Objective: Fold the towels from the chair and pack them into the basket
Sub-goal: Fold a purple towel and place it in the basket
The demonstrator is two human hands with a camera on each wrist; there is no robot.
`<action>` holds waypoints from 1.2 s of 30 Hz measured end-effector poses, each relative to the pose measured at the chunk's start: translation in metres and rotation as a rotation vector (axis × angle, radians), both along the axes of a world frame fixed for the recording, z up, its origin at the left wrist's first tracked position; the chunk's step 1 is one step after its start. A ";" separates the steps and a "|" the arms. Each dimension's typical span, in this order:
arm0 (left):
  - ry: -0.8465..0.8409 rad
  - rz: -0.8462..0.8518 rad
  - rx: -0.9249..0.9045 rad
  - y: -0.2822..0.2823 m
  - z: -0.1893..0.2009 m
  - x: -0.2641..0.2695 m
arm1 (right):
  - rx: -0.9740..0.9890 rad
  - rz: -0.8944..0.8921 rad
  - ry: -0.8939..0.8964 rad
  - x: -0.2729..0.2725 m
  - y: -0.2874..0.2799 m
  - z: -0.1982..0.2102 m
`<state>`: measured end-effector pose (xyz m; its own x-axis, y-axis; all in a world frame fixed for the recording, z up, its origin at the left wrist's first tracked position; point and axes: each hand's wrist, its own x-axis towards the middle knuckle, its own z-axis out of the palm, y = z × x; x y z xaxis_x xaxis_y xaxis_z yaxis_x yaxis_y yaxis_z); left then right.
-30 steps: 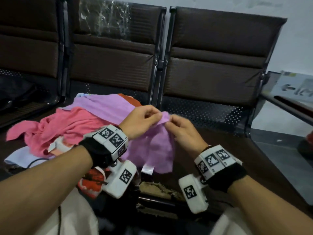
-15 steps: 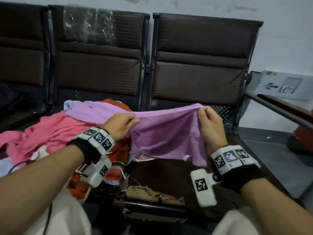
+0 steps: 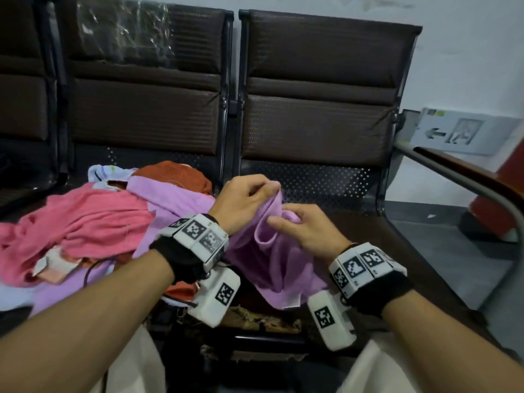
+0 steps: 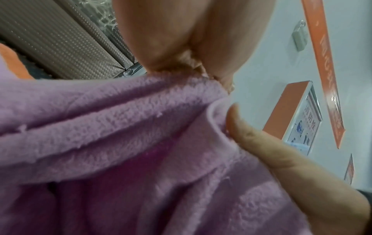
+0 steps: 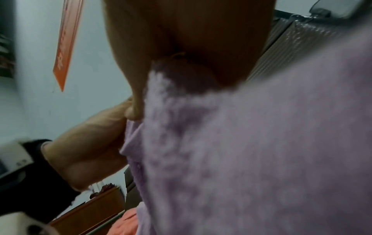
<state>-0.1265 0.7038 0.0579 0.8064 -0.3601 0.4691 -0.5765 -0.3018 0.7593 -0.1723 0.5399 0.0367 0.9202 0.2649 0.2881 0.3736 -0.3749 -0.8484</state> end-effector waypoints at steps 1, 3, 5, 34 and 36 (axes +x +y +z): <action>0.013 -0.001 -0.005 0.001 -0.002 0.001 | -0.024 -0.010 0.004 0.001 0.001 0.001; 0.074 -0.066 -0.109 0.003 -0.004 0.002 | -0.001 -0.073 -0.013 0.005 0.000 0.005; 0.122 -0.124 -0.150 0.007 -0.008 0.003 | 0.136 -0.162 -0.017 0.009 -0.002 0.011; 0.616 -0.084 0.372 0.023 -0.077 0.048 | -0.632 -0.382 0.535 0.038 -0.059 -0.056; 0.650 -0.171 0.479 0.028 -0.081 0.045 | -0.666 -0.424 0.562 0.034 -0.059 -0.054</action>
<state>-0.0815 0.7318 -0.0227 0.7800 -0.5451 -0.3074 -0.1340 -0.6253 0.7688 -0.1379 0.4810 -0.0176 0.9346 -0.1710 -0.3120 -0.2987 -0.8535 -0.4271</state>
